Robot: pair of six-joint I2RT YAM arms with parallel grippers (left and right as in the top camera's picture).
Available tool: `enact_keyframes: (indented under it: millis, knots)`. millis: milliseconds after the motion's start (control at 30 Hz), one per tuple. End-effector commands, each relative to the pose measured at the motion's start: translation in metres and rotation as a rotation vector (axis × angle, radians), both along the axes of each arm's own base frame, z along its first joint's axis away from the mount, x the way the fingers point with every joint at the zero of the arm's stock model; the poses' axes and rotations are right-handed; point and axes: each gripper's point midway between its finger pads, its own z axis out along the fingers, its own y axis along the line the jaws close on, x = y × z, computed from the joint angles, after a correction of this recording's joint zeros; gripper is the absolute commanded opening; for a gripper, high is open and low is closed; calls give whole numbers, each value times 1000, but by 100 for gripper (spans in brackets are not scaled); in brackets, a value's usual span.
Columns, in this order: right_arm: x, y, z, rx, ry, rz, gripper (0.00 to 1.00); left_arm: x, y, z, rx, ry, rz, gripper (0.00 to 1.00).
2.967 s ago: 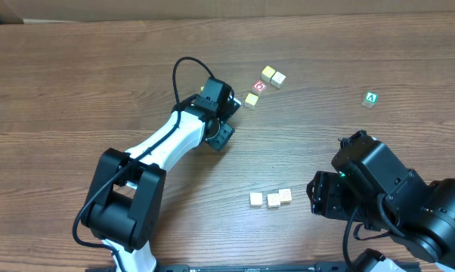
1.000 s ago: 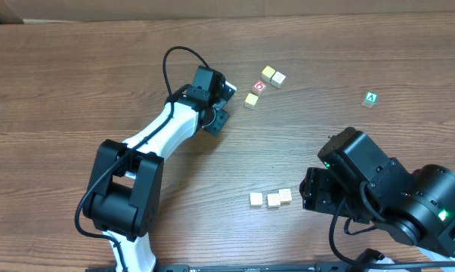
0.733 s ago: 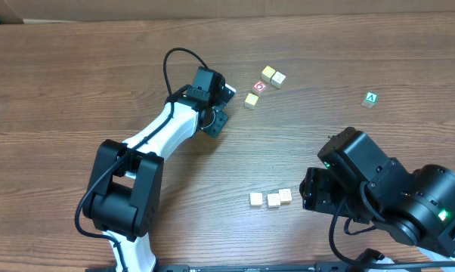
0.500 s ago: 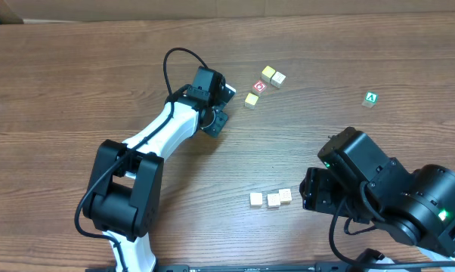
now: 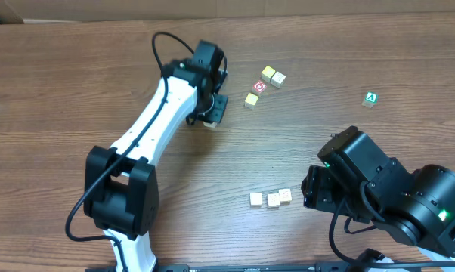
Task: Flip 4 blocks
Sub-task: 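Grasp the red M block and carry it down to the row, then lower the M block at the left end of the row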
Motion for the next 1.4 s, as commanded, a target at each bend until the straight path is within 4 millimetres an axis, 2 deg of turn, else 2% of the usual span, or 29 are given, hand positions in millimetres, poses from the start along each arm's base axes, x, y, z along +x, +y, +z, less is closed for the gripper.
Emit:
enact_keyframes:
  millis: [0, 200, 333, 500, 633, 700, 867, 967, 1133, 1367]
  knots:
    - [5, -4, 6, 0, -34, -33, 68, -10, -8, 20, -70, 55, 87, 4]
    - [5, -11, 11, 0, -70, -59, 68, -40, 0, 20, -39, 127, 173, 4]
    - [2, -16, 17, 17, -96, -62, 69, -63, -9, 23, -53, 91, 189, 5]
    - [0, -18, 19, 29, -108, -61, 71, -107, -22, 22, -60, 31, 170, 4]
    - [0, -18, 19, 28, -106, -60, 71, -144, -25, 1, -52, 66, 205, 5]
    - [-1, -17, 17, 25, -102, -52, 71, -166, -23, -19, -35, 105, 250, 4]
    - [-3, -16, 14, 20, -90, -29, 71, -198, -28, -55, -22, 158, 323, 4]
    - [-3, -16, 14, 21, -89, -25, 71, -206, -37, -66, -45, 154, 343, 4]
    - [-3, -16, 14, 21, -88, -25, 71, -203, -53, -74, -110, 118, 347, 4]
    - [-5, -14, 14, 32, -79, -19, 71, -191, -53, -77, -114, 55, 361, 4]
